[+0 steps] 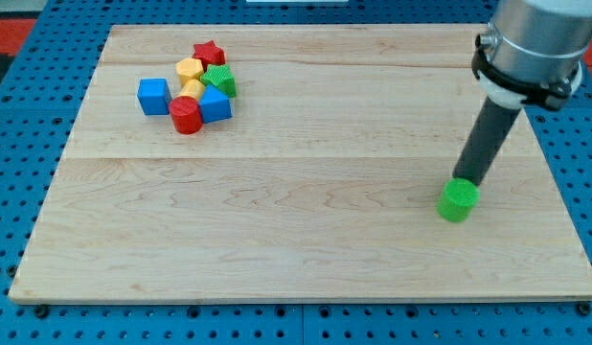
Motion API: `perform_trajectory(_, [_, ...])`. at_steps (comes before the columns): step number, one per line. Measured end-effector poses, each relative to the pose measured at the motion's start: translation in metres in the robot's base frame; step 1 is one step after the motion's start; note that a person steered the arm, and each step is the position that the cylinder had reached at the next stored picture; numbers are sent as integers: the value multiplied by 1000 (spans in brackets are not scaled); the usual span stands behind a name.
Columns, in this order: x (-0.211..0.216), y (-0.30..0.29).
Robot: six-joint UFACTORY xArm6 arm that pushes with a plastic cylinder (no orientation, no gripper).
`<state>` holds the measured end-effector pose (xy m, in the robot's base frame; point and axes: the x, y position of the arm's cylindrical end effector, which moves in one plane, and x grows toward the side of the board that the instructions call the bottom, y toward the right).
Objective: Place the red circle towards the bottom right of the blue triangle
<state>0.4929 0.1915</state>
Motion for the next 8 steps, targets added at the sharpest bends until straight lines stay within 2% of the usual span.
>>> perform_trajectory(1, [-15, -28])
perform_trajectory(2, [-4, -30])
perform_trajectory(3, [26, 27])
perform_trajectory(5, [-64, -30])
perform_trajectory(6, [-35, -101])
perform_trajectory(7, [-15, -212])
perform_trajectory(8, [-31, -305])
